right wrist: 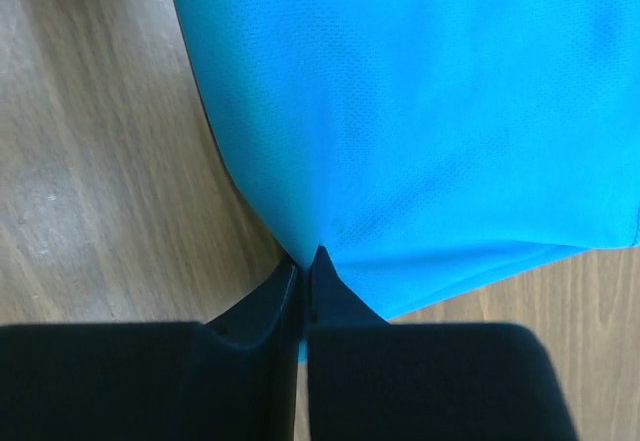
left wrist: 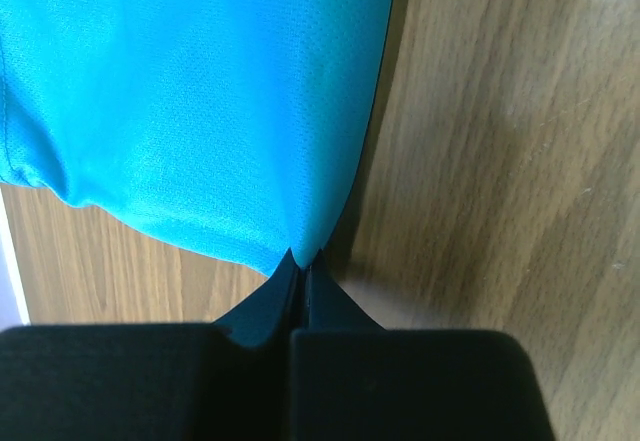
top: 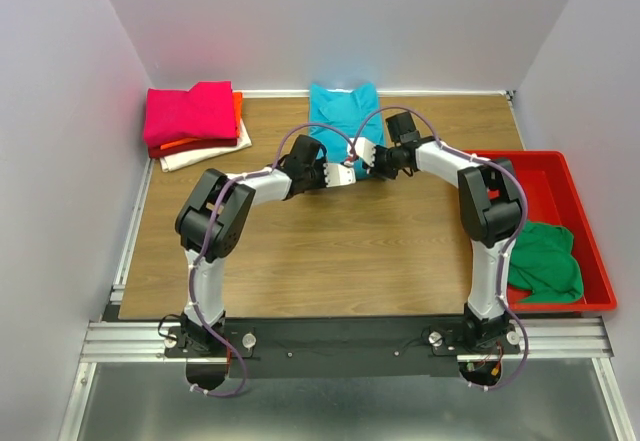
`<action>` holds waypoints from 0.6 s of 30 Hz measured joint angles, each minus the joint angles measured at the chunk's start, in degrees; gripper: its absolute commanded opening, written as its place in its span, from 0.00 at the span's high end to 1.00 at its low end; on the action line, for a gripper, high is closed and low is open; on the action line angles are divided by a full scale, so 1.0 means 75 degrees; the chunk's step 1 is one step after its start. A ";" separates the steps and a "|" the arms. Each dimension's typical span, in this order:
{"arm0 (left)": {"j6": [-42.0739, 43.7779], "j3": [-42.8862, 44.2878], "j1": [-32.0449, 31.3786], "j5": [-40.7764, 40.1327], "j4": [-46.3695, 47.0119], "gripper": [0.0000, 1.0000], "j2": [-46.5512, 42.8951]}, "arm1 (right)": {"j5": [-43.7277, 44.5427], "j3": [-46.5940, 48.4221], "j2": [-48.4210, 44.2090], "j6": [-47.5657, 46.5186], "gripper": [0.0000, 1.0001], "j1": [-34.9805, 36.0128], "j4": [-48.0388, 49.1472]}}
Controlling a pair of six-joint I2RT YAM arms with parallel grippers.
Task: Fold and stack the t-shirts
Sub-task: Fold the tshirt
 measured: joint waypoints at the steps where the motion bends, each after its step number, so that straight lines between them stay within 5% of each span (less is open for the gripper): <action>1: -0.0006 -0.0015 -0.0006 0.0006 0.0000 1.00 -0.0012 | -0.0015 -0.0032 -0.0012 0.0017 0.95 0.0000 0.0006; 8: -0.0475 -0.1198 -0.0568 0.0312 -0.0513 1.00 -0.1174 | -0.0405 -0.0804 -0.0807 -0.0017 0.99 0.0096 -0.1023; 18: -0.1716 -0.3133 -0.2506 0.1236 -0.1396 1.00 -0.3226 | -0.0769 -0.4019 -0.4226 -0.0114 0.99 0.0720 -0.2943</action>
